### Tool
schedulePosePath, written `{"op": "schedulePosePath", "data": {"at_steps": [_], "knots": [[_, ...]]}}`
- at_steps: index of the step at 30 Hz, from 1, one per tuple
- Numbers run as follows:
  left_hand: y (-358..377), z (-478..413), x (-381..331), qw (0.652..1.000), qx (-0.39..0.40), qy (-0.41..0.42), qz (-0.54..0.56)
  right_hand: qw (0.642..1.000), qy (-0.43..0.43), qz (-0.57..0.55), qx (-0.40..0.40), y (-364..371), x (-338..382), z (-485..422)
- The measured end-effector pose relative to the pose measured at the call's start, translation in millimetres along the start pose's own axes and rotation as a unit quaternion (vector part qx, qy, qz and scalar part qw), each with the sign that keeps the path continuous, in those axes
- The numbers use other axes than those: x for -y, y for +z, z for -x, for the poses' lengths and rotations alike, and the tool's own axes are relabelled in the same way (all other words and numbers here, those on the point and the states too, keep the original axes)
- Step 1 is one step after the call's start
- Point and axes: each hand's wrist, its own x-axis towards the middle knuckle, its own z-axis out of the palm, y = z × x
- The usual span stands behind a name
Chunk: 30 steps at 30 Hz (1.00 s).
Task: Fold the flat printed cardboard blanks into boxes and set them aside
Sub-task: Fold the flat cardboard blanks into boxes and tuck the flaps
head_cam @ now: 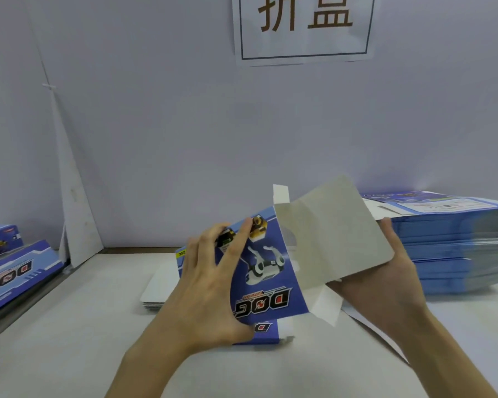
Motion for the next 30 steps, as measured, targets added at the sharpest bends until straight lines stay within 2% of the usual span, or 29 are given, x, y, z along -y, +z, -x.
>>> {"op": "schedulePosePath", "data": {"at_steps": [1, 2, 3, 6, 8, 11, 17, 21, 24, 25, 27, 30], "knots": [[-0.3, -0.4, -1.2, 1.0, 0.004, 0.002, 0.003, 0.999, -0.013, 0.038, -0.003, -0.9, -4.2, -9.1], [0.6, -0.2, -0.3, 1.0, 0.004, 0.008, 0.004, 0.996, -0.008, 0.071, -0.043, -4.0, -3.5, -15.3], [0.4, 0.1, 0.4, 1.0, 0.002, 0.013, 0.001, 0.987, -0.058, 0.138, -0.06, -3.3, 0.2, -15.2], [-1.4, 1.6, 2.6, 1.0, 0.001, 0.03, -0.001, 0.968, -0.112, 0.221, -0.048, -0.2, 3.5, -10.8], [-1.4, 2.7, 3.8, 0.999, 0.001, 0.031, 0.044, 0.965, -0.123, 0.227, -0.034, -0.2, 5.4, -10.0], [2.2, 3.9, 4.8, 0.994, 0.013, 0.039, 0.1, 0.98, -0.072, 0.183, 0.02, -1.4, 4.1, -8.7], [6.2, 4.8, 9.1, 0.996, -0.001, 0.058, 0.064, 0.982, 0.016, 0.176, 0.068, -2.6, 2.7, -9.6], [8.3, 4.0, 9.1, 0.997, -0.003, 0.06, 0.039, 0.972, 0.035, 0.232, 0.019, -1.4, 1.8, -9.2], [1.6, 4.1, 8.1, 0.998, -0.011, 0.059, 0.027, 0.952, -0.022, 0.281, -0.117, -9.0, 0.3, -11.9], [-0.8, 3.7, 7.4, 0.998, -0.017, 0.058, 0.008, 0.942, -0.032, 0.31, -0.127, -9.1, 0.7, -12.0], [-3.2, 3.0, 7.7, 0.998, -0.027, 0.056, -0.027, 0.926, -0.03, 0.364, -0.095, -7.6, 1.5, -12.1], [-0.4, 2.4, 7.8, 0.997, -0.019, 0.057, -0.044, 0.91, -0.053, 0.399, -0.093, -2.0, 2.5, -11.4]]}}
